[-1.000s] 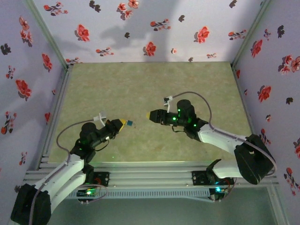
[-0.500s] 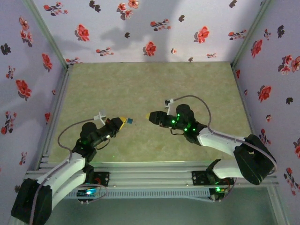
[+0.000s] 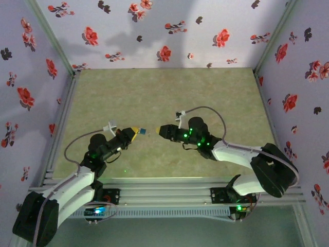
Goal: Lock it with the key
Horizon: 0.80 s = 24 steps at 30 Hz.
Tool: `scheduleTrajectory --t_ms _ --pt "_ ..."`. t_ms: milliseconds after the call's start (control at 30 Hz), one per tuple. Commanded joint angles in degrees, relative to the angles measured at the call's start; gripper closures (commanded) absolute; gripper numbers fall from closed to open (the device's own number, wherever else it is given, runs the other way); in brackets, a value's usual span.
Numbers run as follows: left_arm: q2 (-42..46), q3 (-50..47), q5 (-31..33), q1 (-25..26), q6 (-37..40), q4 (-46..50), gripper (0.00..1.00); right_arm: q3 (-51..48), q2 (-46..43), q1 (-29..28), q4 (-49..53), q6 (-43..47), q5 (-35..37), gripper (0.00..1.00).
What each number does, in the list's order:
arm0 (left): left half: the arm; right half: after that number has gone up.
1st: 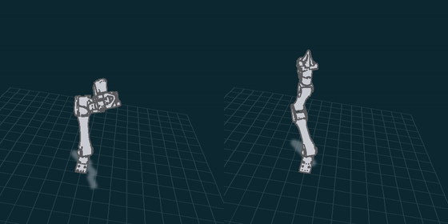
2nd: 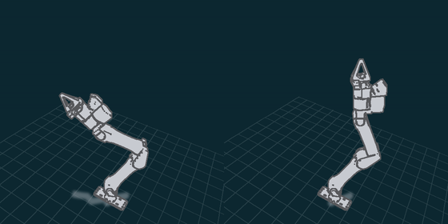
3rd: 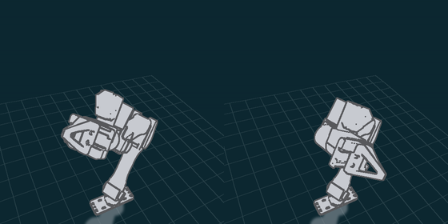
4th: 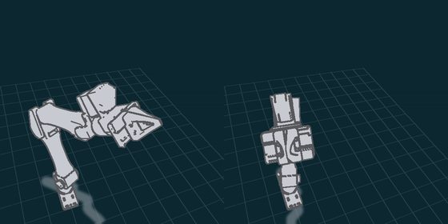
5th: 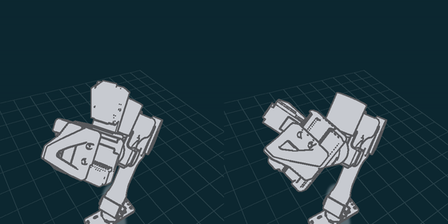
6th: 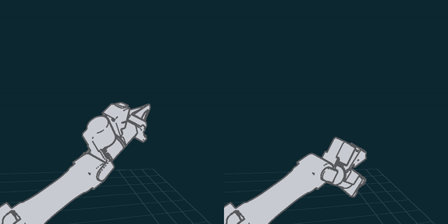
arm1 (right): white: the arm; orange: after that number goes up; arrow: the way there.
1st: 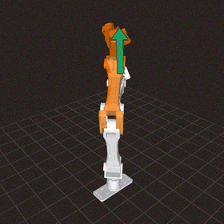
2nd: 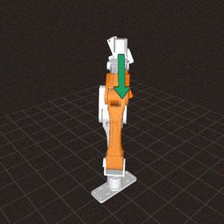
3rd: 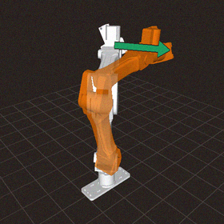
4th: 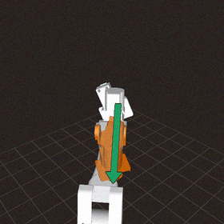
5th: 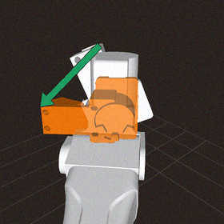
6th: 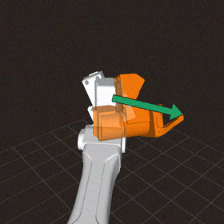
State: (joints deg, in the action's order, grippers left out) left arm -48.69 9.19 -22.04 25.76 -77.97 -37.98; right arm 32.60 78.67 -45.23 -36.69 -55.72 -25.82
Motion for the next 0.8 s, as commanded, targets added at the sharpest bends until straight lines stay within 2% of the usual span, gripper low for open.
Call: scheduleTrajectory --t_ms 0,767 --pt "0.0 -0.4 0.9 0.4 -0.7 -3.8 1.0 1.7 1.7 -0.7 -3.8 -0.7 0.7 0.58" --pt "-0.5 -0.7 1.1 0.9 -0.9 -4.5 1.0 5.2 9.5 -3.5 -9.5 -1.7 -0.6 0.67"
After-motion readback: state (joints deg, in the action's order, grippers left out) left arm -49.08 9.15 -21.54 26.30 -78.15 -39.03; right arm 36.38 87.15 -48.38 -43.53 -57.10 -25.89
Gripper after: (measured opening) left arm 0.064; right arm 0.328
